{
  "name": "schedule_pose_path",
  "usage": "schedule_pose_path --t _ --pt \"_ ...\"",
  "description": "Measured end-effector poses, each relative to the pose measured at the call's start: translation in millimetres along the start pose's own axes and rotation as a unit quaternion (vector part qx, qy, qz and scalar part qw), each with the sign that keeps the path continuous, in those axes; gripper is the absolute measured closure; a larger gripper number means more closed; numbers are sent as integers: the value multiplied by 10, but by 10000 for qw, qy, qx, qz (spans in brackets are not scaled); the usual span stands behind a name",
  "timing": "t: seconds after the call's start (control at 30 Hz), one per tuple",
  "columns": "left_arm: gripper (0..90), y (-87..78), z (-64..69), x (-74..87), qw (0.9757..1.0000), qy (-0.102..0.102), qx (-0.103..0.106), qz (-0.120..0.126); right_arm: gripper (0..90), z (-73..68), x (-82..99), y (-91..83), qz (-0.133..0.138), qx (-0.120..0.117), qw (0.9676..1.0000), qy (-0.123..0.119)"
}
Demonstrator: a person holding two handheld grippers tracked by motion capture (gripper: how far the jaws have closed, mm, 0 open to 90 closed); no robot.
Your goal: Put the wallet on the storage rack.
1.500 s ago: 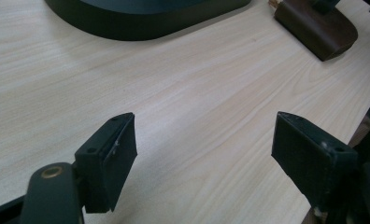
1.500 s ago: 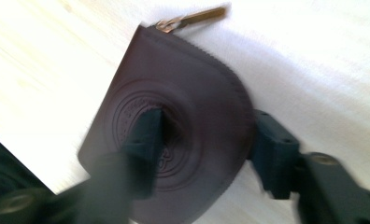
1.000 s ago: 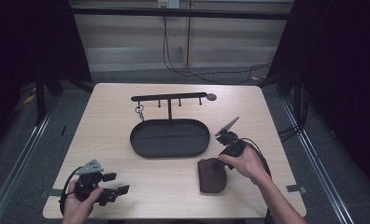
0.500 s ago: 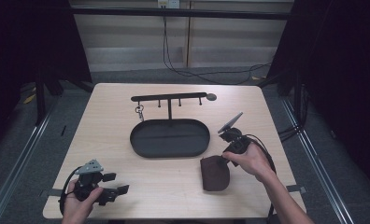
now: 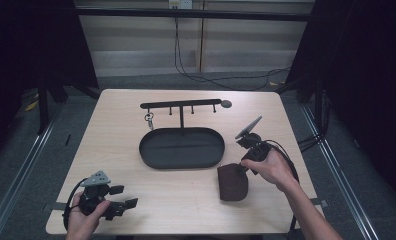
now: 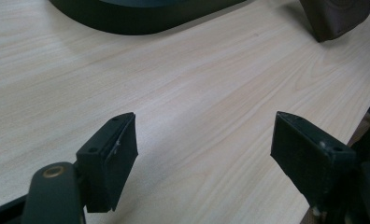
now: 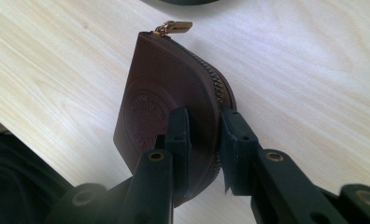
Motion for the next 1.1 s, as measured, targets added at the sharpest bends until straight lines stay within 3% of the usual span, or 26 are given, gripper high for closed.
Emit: schedule_pose_path --t 1.1 --pt "227 9 -4 -1 10000 -73 34 8 782 36 -101 -371 132 251 9996 -26"
Point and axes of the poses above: each handheld gripper's, and its own axes: y roughly forward along the jaws, x roughly out of its underside, z roughly to its right, the point moved 10 cm from there along y, roughly forward along the jaws, and after that the axes turned 5 degrees about y, right-handed, at the moved point
